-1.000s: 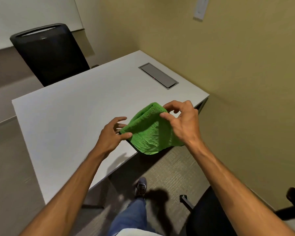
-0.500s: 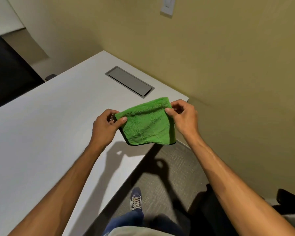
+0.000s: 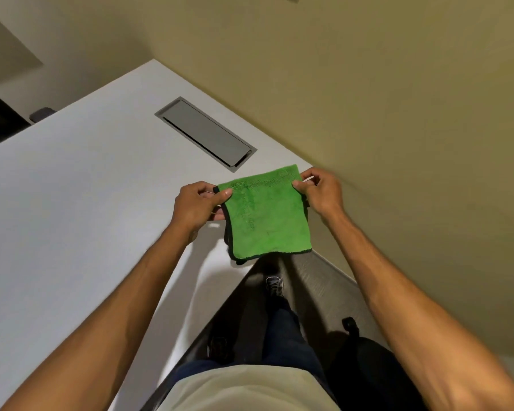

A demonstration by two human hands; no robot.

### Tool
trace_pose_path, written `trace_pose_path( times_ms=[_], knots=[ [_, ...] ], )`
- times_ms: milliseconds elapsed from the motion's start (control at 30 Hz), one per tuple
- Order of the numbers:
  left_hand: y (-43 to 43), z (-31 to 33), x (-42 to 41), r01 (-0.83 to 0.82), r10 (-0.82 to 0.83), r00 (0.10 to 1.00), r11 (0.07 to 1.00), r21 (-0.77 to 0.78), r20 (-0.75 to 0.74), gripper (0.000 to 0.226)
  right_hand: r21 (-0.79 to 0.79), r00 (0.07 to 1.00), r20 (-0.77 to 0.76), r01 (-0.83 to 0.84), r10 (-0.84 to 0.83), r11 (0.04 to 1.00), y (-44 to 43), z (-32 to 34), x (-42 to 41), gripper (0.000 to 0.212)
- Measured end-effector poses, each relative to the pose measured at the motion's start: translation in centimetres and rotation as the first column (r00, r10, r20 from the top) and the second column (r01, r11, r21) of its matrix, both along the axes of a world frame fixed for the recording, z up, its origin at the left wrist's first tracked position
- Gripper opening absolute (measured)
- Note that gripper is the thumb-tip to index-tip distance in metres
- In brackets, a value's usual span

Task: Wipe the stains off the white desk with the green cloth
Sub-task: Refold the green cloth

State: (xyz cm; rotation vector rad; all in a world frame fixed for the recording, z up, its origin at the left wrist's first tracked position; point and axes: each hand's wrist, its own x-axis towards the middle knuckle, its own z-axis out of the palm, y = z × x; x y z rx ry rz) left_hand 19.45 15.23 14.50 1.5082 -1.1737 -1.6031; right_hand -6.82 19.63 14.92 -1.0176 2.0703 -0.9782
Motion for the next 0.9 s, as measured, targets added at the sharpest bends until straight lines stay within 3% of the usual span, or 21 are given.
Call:
trace_pose_path(
  times_ms=[300,467,700,767,833,900],
  knots=[
    [-6.5,-6.3,-8.2,-0.112,0.117,0.993,0.977,0.18,-0.015,0.01,0.157,0.967,-0.142,-0.19,0.213,0.969,-12.4,-5.9,-9.2,0.013],
    [-9.3,-9.7,-12.6,-0.199,0.204,0.979,0.935,0.294,0.011,0.012,0.317,0.889,-0.208,-0.334,0.408,0.888,-19.0,-8.8,-12.6,0.025],
    [-14.5,-13.3,-15.8,-0.362,0.343,0.932,0.86,0.359,0.117,0.022,0.392,0.763,-0.309,-0.441,0.567,0.808,-26.6,-13.4,-13.5,0.027],
    [-15.8,-14.3,-16.4,-0.366,0.314,0.928,0.873,0.322,0.201,0.027,0.422,0.697,-0.359,-0.471,0.62,0.774,-27.4,-14.5,-13.7,0.034],
    [-16.4,-15.1,-17.1,-0.25,0.133,0.91,0.932,0.262,0.393,0.043,0.46,0.622,-0.387,-0.51,0.681,0.727,-27.1,-15.5,-13.7,0.042],
    [-15.8,-15.7,-18.0,-0.053,-0.063,0.789,0.984,0.17,0.611,0.062,0.473,0.573,-0.379,-0.555,0.727,0.684,-25.8,-16.4,-13.7,0.047]
  ],
)
